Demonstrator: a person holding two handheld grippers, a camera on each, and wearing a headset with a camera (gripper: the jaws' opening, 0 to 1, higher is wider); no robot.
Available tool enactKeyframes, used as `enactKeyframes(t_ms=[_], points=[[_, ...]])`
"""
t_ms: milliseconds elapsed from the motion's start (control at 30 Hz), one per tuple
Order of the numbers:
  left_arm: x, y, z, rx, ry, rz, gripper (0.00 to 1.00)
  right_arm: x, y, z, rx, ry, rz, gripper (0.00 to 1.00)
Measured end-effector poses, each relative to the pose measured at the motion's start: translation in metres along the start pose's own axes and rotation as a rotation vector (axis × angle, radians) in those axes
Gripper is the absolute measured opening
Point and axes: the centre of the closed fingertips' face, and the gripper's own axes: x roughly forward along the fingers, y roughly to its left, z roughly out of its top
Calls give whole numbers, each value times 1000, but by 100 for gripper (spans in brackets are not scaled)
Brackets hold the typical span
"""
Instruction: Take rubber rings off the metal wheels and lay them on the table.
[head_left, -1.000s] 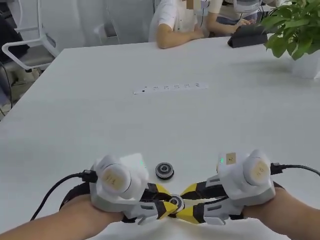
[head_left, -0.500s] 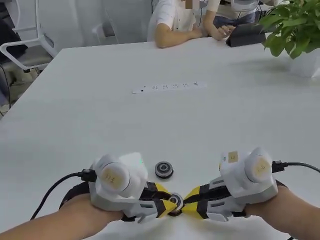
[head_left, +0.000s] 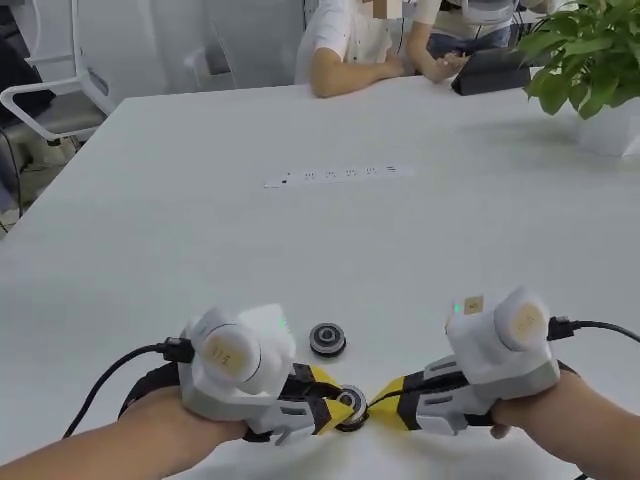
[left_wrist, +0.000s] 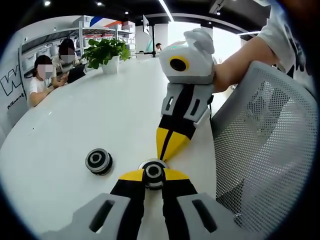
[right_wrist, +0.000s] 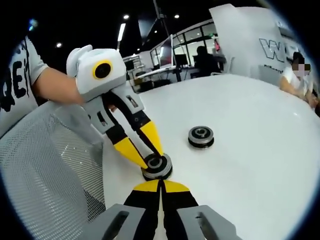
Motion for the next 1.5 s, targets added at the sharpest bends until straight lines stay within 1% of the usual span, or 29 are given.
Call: enactKeyframes(t_ms=[33,133,200,267,367,500,767,933,1500], points=[[0,0,0,-1,0,0,7,0,0,0,8,-5,0,0],[0,0,0,-1,0,1,7,-1,0,1,67,-17,4,0],[0,0,0,-2,0,3,7,-1,-1,1,141,-27,9,0],[0,0,1,-3,0,4,7,-2,-2,2,197,-41,14,0],[0,0,1,-4,1,6,7,-3,-4,2,224,-54,15,0],[0,0,1,-4,1,6,7,-5,-4,7,267,-88,19,0],[1,0,1,-9,2,13,7,-5,-2,12,306,-121,35,0],[1,0,2,-12,9,23,7,-6,-1,14,316,-128,41,0],[1,0,2,-2,17,27,6,-4,5,18,307,-140,63,0]])
